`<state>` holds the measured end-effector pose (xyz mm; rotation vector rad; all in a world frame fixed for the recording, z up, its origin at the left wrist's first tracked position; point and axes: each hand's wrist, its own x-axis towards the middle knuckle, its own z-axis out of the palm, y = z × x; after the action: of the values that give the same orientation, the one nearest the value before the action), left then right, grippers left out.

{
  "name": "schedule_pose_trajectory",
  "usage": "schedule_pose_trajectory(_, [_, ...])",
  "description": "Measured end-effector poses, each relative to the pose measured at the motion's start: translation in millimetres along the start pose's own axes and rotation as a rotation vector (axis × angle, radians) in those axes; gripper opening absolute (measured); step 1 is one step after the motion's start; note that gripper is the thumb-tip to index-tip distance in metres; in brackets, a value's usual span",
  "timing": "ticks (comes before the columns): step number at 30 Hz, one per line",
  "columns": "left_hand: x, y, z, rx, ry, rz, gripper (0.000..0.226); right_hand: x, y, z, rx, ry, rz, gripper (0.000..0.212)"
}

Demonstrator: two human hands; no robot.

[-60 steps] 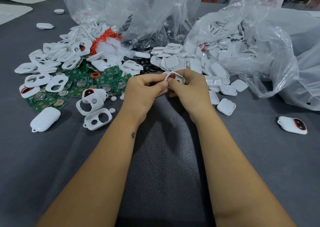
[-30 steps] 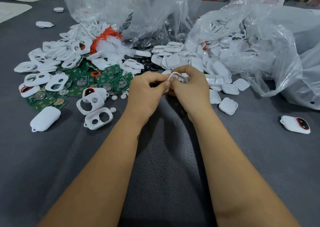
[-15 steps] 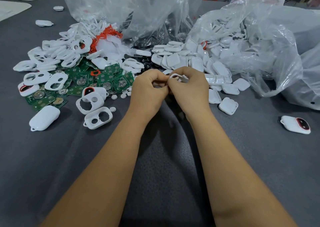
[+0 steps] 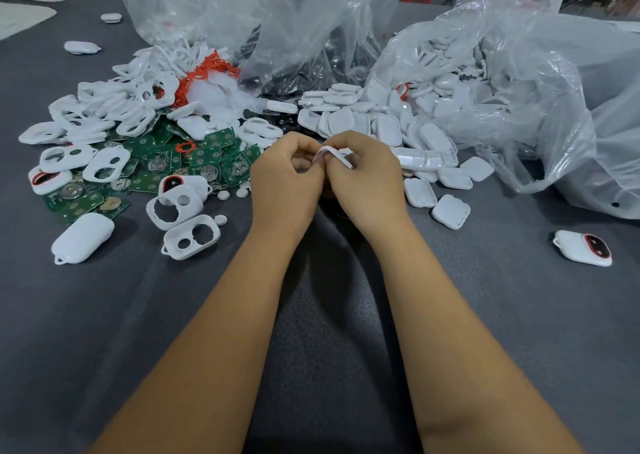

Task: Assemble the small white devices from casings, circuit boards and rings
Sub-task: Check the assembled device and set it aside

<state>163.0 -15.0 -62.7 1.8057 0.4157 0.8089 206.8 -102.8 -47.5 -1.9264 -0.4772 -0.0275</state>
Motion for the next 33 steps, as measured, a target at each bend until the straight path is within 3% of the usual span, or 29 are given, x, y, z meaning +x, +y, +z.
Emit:
schedule_pose_trajectory(3, [0.9, 1.0, -0.5, -0.035, -0.004, -0.028, 0.008, -0.5, -0.2, -1.3, 0.014, -0.017, -0.047, 0.016])
schedule_pose_trajectory(11, [0.4, 2.4, -3.2, -0.027, -0.009, 0.001, 0.008, -3.7, -5.4, -4.0, 0.159, -0.167, 0.069, 0.021])
schedule_pose_trajectory(22, [-1.9, -3.1, 0.8, 0.326, 0.079, 0.144, 0.014, -2.7, -6.6, -2.7, 0.441, -0.184, 0.198, 0.022])
schedule_pose_trajectory(26, [-3.1, -1.5, -0.6, 0.254, 0.054, 0.084, 0.008, 3.8, -3.8, -6.0, 0.488, -0.229, 0.267, 0.024])
schedule_pose_trajectory(28, [-2.4, -0.4, -2.0, 0.205, 0.06, 0.058, 0.017, 5.8, -2.5, -9.1, 0.556, -0.272, 0.298, 0.021])
schedule_pose_trajectory(31, [-0.4, 1.2, -4.7, 0.148, 0.049, 0.002, 0.025, 4.9, 0.6, -10.3, 0.547, -0.299, 0.263, 0.021])
schedule_pose_trajectory(33, [1.1, 1.1, -6.5, 0.109, 0.031, -0.044, 0.018, 2.5, 2.2, -8.9, 0.516, -0.294, 0.212, 0.018])
